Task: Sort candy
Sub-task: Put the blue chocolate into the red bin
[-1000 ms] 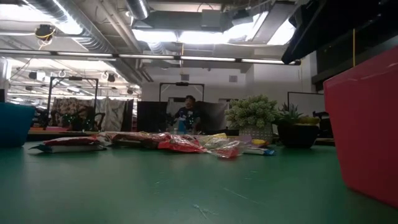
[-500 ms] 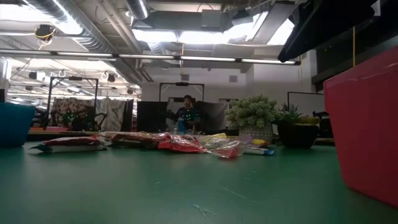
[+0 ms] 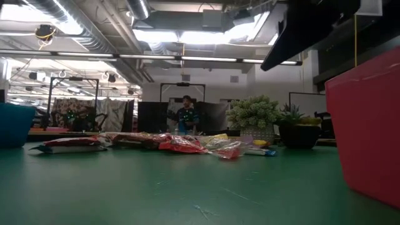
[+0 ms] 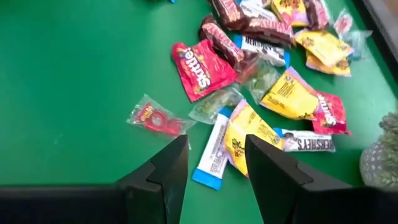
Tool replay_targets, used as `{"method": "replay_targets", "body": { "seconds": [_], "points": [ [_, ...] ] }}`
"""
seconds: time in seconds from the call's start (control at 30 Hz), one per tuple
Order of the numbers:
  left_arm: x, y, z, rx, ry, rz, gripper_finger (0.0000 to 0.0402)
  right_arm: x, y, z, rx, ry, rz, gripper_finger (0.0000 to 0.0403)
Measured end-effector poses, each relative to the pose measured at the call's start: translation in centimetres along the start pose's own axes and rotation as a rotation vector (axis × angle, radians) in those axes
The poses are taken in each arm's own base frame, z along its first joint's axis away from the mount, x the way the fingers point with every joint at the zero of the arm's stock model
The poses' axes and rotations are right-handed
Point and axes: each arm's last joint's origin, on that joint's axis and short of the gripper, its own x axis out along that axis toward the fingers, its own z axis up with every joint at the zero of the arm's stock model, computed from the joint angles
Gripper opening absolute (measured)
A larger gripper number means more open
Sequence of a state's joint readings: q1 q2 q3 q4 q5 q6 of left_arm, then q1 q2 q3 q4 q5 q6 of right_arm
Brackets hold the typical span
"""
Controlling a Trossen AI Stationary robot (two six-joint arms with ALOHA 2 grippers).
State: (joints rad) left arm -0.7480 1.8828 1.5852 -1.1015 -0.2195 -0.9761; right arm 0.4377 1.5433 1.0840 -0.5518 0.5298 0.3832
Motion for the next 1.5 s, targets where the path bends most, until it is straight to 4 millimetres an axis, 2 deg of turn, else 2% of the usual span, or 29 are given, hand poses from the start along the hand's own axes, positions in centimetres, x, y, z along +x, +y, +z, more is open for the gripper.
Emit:
{"method": "replay_targets", "body": {
  "seconds": [0.13,0.33,0.47,0.8,0.97,1.2,1.5],
  "points": [
    [0.0,0.1,0.1,-0.004,0.001,0.002,0.0166,0.7,-1.2,0.2,0.034,0.04,0.0,0.0159],
    [0.0,0.1,0.1,-0.002,0.001,0.002,0.0161,1.8,-3.2,0.6,0.178,0.091,0.013,0.0159],
    [0.0,0.1,0.1,-0.003,0.001,0.003,0.0161,3.0,-3.9,0.5,0.211,0.137,0.011,0.0159],
    [0.0,-0.1,0.1,-0.003,-0.01,-0.007,0.016,7.4,-2.8,-1.4,0.178,0.305,0.016,0.0159],
    [0.0,-0.1,0.1,-0.003,-0.012,-0.007,0.016,9.0,-2.2,-2.3,0.158,0.356,0.004,0.0159],
    [0.0,-0.1,0.2,-0.005,-0.016,-0.012,0.016,10.1,-1.7,-2.3,0.167,0.335,0.012,0.0159],
    [0.0,-0.1,0.2,-0.005,-0.016,-0.011,0.016,10.1,-1.8,-2.2,0.167,0.317,-0.009,0.0159]
  ]
}}
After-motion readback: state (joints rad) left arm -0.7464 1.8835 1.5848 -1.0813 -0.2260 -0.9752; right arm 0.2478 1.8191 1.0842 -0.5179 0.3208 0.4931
